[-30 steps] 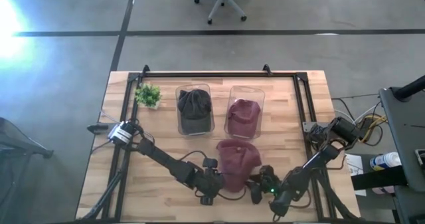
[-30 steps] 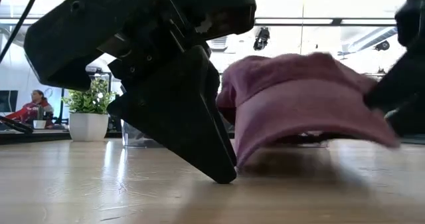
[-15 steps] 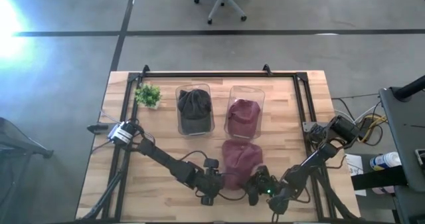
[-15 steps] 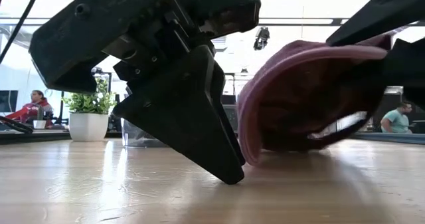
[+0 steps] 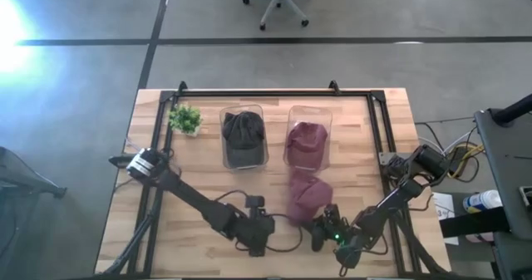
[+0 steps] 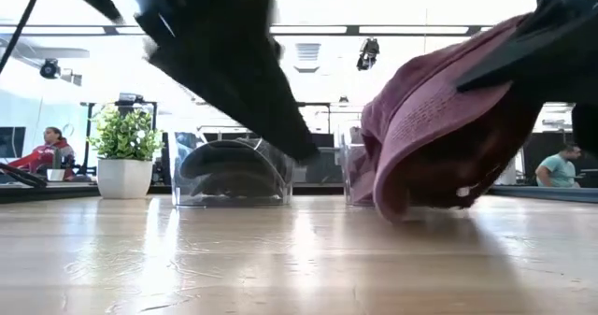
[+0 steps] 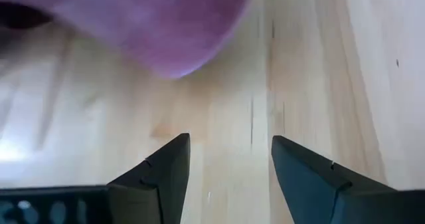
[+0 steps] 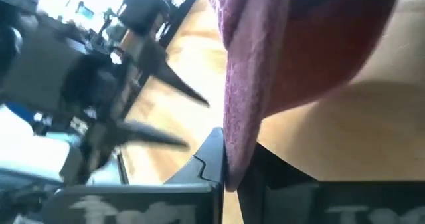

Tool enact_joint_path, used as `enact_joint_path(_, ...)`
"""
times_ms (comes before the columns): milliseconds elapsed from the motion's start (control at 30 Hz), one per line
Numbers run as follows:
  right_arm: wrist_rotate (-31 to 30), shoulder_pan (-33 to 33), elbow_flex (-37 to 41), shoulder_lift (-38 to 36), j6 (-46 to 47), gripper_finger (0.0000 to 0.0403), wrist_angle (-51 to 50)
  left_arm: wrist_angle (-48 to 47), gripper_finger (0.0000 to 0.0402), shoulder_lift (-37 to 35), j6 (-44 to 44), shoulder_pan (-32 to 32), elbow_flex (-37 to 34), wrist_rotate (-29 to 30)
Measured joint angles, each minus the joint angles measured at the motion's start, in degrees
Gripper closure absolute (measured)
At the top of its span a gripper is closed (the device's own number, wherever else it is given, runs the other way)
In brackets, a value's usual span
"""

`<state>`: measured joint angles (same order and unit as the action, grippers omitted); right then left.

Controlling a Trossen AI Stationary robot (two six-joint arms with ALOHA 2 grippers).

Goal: Pick & Place hat
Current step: Put the red cap into the right transparent bin

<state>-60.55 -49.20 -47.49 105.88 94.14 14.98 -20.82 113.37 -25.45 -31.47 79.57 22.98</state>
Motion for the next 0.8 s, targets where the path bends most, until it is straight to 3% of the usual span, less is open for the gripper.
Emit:
enact_joint_path(133, 2.0, -0.6, -1.3, -2.7, -5.6, 0.0390, -0.2, -4.2, 0.0195, -3.8, -5.1, -2.3, -0.1, 4.8)
enact_joint_path(300, 4.9, -0.5, -3.5, -10.6, -19.7, 0.0390, -0.5, -4.9, 0.0195, -7.5, -11.1, -4.2, 0.0, 7.9)
enact_joint_path(400, 4.0, 0.1, -4.3, -16.7, -25.1, 0.0391, -6.5, -5.2, 0.0195, -8.4, -13.8, -4.7, -0.1, 10.3)
enact_joint_path(533, 5.9, 3.6, -3.4, -26.7, -23.9, 0.0391, -21.8, -5.2, 0.0195, -8.8, -16.7, -5.0, 0.0, 12.9)
enact_joint_path(633, 13.5, 9.4, -1.2, -34.2, -24.8, 0.0391, -29.3, -5.2, 0.0195, -8.8, -19.3, -5.0, 0.0, 13.0)
enact_joint_path(800, 31.6, 23.2, 2.6, -43.0, -38.7, 0.0391, -29.0, -4.9, 0.0195, -8.8, -21.6, -5.0, 0.0, 13.8)
